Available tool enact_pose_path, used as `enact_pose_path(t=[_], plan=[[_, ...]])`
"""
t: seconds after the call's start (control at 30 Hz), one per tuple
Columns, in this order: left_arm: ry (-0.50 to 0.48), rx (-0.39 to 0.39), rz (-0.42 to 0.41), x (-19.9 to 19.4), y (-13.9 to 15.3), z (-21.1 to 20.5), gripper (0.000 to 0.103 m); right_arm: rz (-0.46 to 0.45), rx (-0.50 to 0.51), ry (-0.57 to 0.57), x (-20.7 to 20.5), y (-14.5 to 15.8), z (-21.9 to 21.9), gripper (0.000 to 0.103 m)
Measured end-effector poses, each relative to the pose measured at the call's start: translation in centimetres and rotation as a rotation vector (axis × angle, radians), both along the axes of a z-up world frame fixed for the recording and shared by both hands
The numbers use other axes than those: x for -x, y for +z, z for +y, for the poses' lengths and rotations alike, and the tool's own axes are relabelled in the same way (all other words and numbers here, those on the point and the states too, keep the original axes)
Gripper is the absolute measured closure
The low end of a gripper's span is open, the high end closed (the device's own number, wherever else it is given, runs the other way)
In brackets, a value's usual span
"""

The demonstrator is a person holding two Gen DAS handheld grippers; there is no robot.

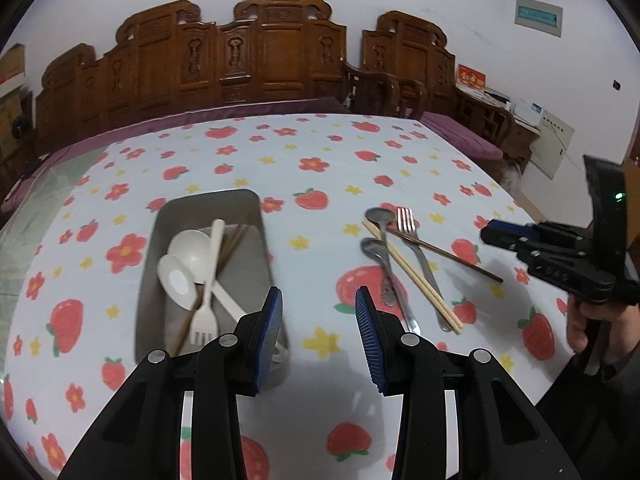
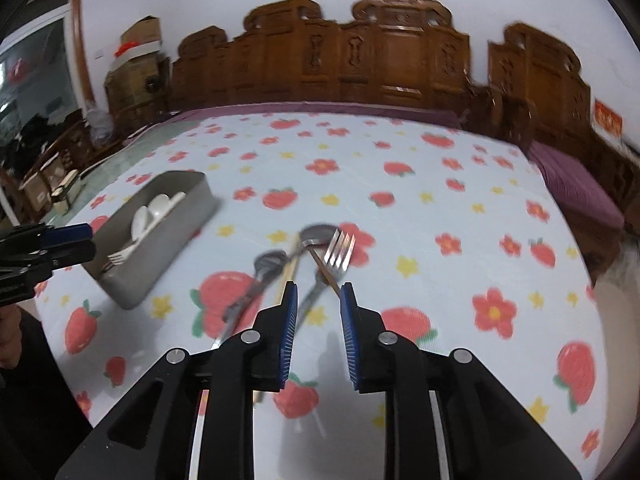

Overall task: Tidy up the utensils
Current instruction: 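Move the right tool to the cloth and grasp a light wooden chopstick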

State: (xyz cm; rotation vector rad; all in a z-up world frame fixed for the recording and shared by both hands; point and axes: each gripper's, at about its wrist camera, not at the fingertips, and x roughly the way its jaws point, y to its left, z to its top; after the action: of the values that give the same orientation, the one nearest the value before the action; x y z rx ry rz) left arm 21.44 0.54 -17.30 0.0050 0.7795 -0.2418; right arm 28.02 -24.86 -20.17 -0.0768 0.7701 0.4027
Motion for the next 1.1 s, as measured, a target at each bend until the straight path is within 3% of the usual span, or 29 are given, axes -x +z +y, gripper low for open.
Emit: enact_pose_path(t=[0.33, 0.5, 0.73, 1.1], plan=[[-0.039, -0.022, 0.025, -0.3, -1.7, -2.5, 0.067, 0.084, -0.008, -0.042, -0.9, -3.8, -0.5, 0.079], [-0.052, -0.041, 0.041, -0.7, -2.6, -3.7, 0.067, 0.109, -0.043, 0.019, -0.1, -4.2, 1.4, 0.079], [-0.06, -0.07, 0.052, -0.5, -3.7, -4.6, 0.067, 0.146, 0.004, 0.083, 1.1, -5.2, 4.2, 0.079], [-0.063, -0.078, 0.05, -0.3, -3.9, -4.8, 0.067, 0.174, 0.053, -0.006, 0.4, -6.1, 3.5, 0.084]])
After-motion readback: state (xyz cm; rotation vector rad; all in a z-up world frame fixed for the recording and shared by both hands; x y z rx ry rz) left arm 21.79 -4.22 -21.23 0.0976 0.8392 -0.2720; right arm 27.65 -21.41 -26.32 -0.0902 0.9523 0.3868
